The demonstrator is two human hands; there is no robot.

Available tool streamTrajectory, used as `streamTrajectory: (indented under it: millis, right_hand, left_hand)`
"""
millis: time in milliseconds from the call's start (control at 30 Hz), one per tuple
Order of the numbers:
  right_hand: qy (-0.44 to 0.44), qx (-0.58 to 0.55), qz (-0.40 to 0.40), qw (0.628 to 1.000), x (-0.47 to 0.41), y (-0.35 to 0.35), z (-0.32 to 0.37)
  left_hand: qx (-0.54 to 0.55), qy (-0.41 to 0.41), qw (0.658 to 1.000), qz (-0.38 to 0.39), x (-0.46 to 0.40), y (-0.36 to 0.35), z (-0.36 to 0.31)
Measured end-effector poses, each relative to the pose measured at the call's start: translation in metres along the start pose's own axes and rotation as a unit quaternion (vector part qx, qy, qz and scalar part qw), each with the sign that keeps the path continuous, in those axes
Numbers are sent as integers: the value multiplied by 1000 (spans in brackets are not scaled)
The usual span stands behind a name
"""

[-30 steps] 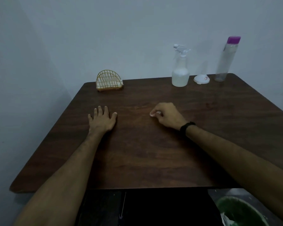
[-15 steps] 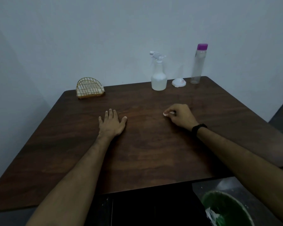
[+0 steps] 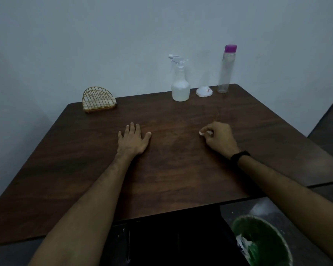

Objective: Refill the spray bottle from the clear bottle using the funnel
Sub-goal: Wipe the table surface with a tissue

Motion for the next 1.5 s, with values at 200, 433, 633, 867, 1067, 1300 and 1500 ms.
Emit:
streamTrajectory:
  millis: [200,433,633,867,1067,1300,1500]
  right_hand:
    - [104,-72,32,991,33,-16,62]
    - [39,-242,129,961,-13,-32,104]
    - [-2,-50,56,997,-49,-55,84]
    - [161,-130,143,968,-23,-68,137]
    - [27,-337,279,899,-14,-53,114]
    - [-105,-86,-17,991,-21,-15,32]
    - [-71,-149,110,980,15,-7,21]
  left_hand:
    - [-6,4,1000,1,-2,0,-1]
    - [-5,-2,1000,-4,-2,0,1]
    - [-1,0,1000,-6,-4,-1,3]
    - [10,-10,1000,-1,-6,-2,-3]
    - [9,-23,1000,4,-5,-1,-3]
    - [6,-39,999,12,5,-6,-6]
    - [24,-31,999,15,31,-16,-43]
Point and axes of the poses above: each hand's wrist, its own x-axis away from the middle knuckle, its own y-axis out of the back of the hand, z = x × y, the point moved 6 cm from there along -x, towards the middle knuckle, and after that the axes turned 14 degrees about x, right-handed, at the moved point
